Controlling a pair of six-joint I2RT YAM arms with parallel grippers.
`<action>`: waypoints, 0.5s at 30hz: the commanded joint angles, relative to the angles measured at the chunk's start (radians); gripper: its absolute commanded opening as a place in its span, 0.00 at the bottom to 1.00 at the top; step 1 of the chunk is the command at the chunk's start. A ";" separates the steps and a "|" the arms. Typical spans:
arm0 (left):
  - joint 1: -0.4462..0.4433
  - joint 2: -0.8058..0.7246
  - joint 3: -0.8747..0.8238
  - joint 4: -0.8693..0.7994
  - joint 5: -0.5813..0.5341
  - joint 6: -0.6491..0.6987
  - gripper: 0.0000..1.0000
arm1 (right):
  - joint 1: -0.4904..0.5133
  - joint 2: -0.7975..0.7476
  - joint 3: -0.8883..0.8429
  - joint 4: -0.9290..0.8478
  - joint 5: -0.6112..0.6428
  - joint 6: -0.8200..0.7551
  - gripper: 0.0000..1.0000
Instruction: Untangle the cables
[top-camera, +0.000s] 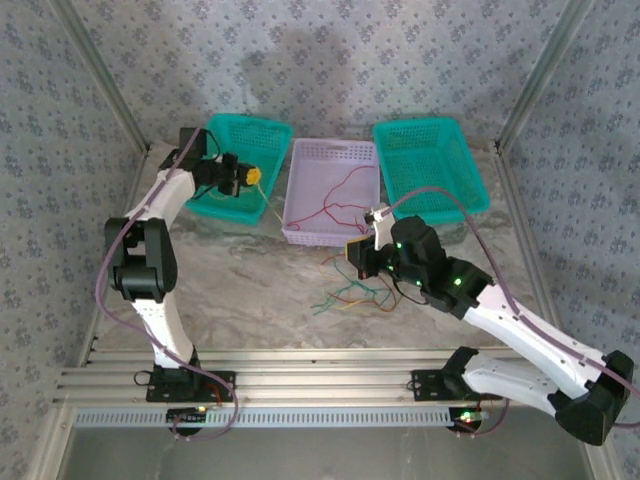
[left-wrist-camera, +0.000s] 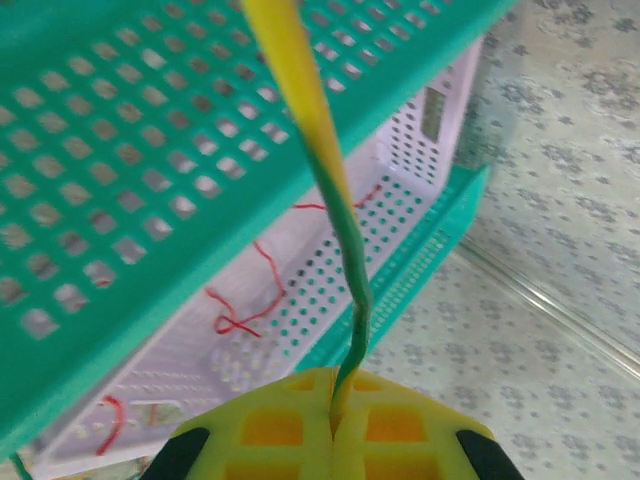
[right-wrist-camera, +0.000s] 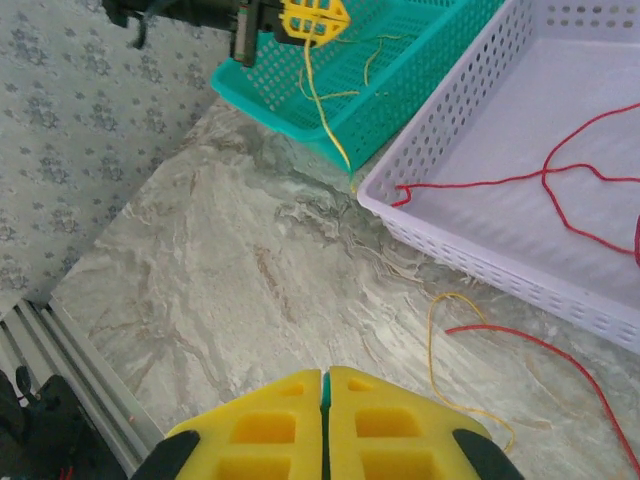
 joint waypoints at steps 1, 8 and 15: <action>0.026 0.006 0.156 -0.374 -0.103 0.222 0.00 | 0.004 0.002 0.017 0.019 -0.004 -0.017 0.18; 0.028 0.130 0.407 -0.644 -0.304 0.463 0.00 | 0.009 0.013 0.014 0.026 -0.019 -0.006 0.30; 0.010 0.229 0.556 -0.762 -0.399 0.551 0.00 | 0.020 0.008 0.011 0.021 -0.011 0.003 0.30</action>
